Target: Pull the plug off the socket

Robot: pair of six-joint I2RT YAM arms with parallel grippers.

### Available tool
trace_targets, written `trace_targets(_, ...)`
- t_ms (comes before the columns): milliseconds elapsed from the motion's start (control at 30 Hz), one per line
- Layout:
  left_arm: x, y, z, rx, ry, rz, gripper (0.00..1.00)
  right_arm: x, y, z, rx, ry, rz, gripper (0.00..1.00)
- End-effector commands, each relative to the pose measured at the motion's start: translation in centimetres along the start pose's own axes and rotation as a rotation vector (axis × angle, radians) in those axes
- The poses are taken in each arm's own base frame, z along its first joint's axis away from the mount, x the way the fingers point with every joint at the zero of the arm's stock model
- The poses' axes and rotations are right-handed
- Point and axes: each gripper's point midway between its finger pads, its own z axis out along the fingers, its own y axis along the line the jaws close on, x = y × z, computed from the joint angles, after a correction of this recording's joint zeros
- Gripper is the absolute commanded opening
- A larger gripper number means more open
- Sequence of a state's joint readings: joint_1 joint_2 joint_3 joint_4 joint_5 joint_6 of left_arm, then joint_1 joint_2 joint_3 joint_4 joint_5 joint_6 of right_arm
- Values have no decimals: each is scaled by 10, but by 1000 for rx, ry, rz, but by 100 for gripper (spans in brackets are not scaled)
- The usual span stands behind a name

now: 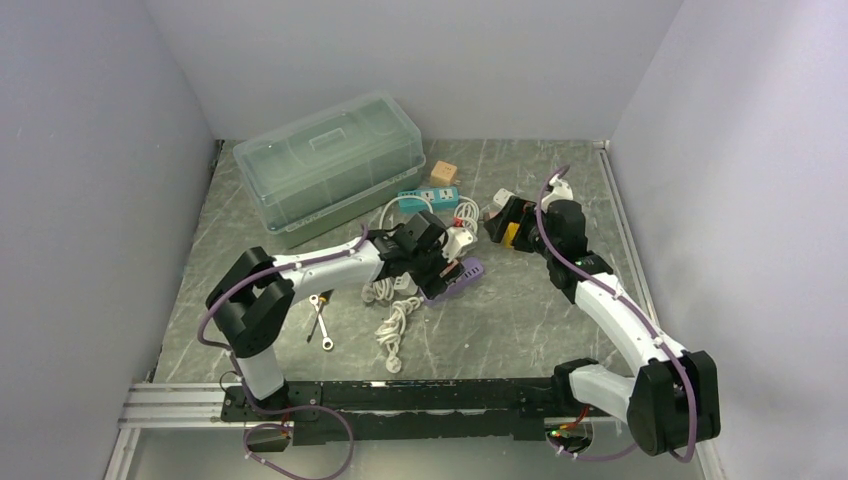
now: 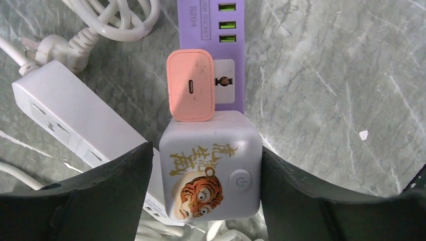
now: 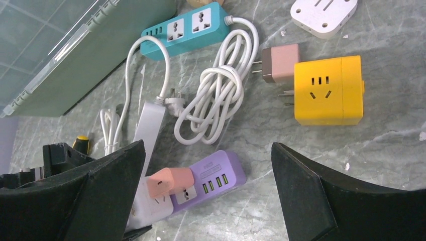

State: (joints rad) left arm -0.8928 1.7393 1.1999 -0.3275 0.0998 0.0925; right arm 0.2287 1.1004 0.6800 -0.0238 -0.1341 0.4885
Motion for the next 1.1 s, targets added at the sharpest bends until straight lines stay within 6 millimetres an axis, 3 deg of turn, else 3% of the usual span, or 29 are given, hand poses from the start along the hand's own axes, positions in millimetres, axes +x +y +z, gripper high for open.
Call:
trace_targets(0,-13,4,-3,-25,0,26,67,-22,8,-5,-27,-68,-23,100)
trace_targets(167,-1,-14,-9,61,29,74,38,-20,5,-11,-7,-43,-32,100)
trace_targets(300,0,-38,-30,157,-4,91,19,-8,2,-20,0,-9,-44,100)
trace_targets(400,-1,-46,-52,184,-30,93,12,11,-1,-27,-9,47,-36,100)
trace_targets(533,15,-50,-67,198,10,73,0,51,4,-32,-83,180,5,100)
trace_targets(633,29,-49,-70,173,25,35,0,79,11,-37,-144,265,77,100)
trace_targets(800,25,-41,-79,107,-24,-26,0,115,17,-45,-200,357,226,100)
trace_targets(1067,-3,-43,-92,96,-161,-131,0,128,27,-51,-224,360,387,100)
